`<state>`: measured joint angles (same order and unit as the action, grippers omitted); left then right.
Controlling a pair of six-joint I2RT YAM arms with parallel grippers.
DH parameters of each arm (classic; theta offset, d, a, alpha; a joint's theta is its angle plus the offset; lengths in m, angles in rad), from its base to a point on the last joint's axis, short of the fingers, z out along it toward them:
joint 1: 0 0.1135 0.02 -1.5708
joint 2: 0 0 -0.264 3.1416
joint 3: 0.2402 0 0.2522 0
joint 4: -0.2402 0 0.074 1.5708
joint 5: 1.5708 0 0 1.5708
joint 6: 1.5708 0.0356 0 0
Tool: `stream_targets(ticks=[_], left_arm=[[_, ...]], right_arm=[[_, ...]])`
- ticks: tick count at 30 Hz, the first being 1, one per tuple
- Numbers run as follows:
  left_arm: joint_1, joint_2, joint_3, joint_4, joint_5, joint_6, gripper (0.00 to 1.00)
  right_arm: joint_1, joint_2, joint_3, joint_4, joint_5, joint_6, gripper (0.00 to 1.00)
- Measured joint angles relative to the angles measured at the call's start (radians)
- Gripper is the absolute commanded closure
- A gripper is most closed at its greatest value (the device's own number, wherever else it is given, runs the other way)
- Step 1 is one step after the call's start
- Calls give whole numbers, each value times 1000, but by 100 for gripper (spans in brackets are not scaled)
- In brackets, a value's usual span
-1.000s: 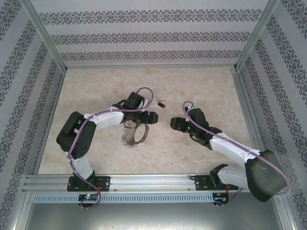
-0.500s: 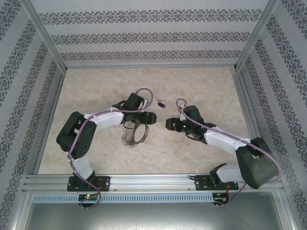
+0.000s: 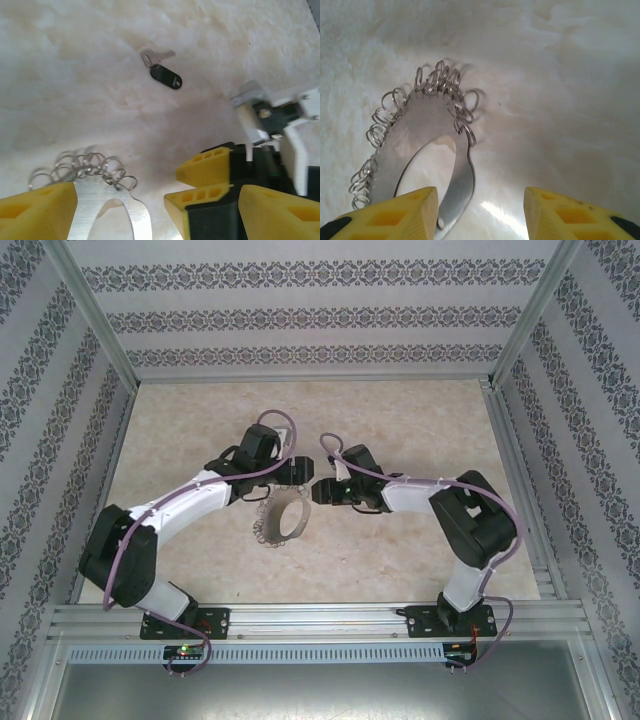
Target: Put the keys on the keyring
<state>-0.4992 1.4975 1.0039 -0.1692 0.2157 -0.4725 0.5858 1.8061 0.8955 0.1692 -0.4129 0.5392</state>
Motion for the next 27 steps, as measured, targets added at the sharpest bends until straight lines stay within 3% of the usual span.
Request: stream_targets(ticks=[7,27], left_arm=[[55,-36,-58,-4,-21,-4,12],[76,-69,-128,-6,-31,-8,11]], right_arm=[[14,86,63,12,-24,4,52],[58,108,82,45,-74,5,53]])
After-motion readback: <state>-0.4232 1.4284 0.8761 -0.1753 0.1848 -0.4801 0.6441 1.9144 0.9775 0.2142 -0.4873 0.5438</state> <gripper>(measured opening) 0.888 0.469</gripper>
